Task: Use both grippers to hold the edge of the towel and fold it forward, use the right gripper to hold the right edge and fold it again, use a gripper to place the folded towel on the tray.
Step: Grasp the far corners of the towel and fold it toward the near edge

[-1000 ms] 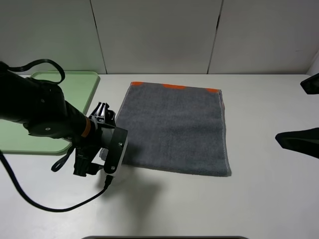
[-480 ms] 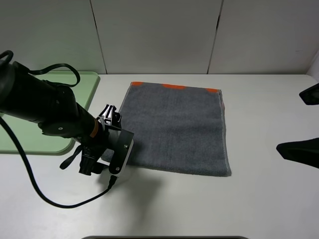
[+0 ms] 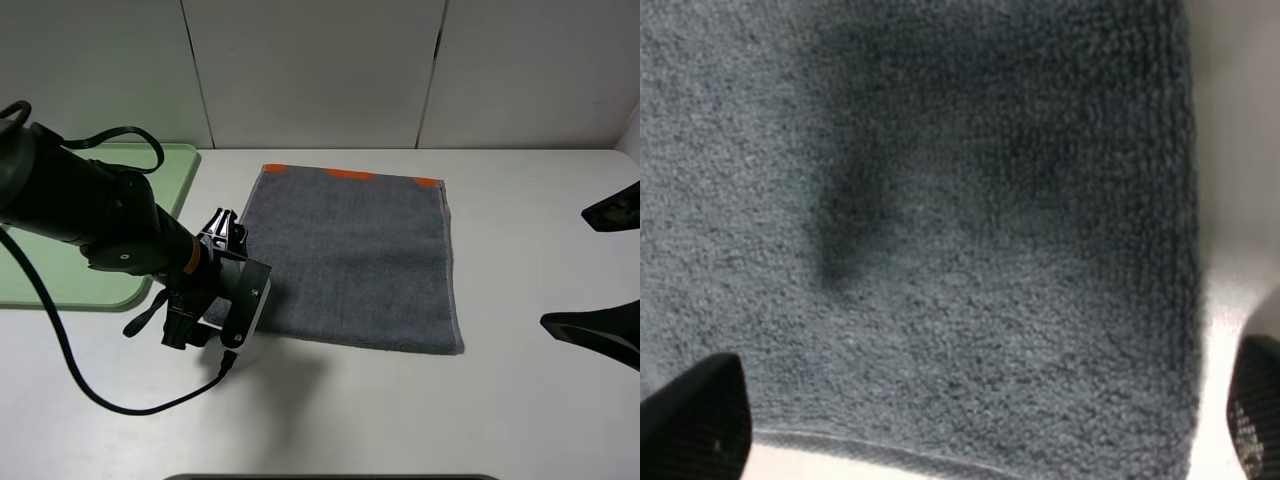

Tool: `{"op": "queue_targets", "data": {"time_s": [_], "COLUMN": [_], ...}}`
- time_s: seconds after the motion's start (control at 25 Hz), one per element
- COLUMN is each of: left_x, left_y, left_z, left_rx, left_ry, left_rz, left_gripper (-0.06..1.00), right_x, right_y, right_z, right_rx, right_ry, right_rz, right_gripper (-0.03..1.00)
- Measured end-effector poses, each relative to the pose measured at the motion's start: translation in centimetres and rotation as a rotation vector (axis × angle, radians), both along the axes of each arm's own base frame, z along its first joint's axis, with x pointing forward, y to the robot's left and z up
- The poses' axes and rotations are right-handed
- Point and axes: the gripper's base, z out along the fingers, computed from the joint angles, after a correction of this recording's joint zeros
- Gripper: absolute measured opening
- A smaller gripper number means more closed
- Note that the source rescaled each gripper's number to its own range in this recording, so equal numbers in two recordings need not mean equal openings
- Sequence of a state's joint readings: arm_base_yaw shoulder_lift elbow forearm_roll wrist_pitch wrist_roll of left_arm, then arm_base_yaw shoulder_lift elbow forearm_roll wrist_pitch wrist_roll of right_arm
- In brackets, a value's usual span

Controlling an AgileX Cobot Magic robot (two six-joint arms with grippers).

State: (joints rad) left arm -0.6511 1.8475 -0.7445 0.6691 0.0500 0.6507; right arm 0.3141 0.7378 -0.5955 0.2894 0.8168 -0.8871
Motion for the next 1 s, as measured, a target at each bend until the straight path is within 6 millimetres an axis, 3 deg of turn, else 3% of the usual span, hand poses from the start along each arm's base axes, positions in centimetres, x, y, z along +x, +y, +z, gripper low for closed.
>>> {"op": "queue_targets", "data": {"time_s": [0.16,0.44,1.0], "left_x": [0.0,0.0,0.0], "left_y": [0.0,0.0,0.0], "left_z": [0.0,0.0,0.0], "left_rx": [-0.001,0.0,0.0], "left_ry": [-0.001,-0.001,-0.001], "left_rz": [-0.002,-0.005,-0.005], "left_gripper": [0.96,0.96,0.95], "right_x": [1.0,4.6,10.4], "right_y": [0.2,1.2,2.7], "right_z": [-0.7,-3.4,-12.5], "right_rx": [-0.021,-0.094,-0.205], "right_ry": [-0.007,0.066,0.275], "right_rz": [0.007,0.029,0.045], "right_gripper": [1.0,1.0,1.0]}}
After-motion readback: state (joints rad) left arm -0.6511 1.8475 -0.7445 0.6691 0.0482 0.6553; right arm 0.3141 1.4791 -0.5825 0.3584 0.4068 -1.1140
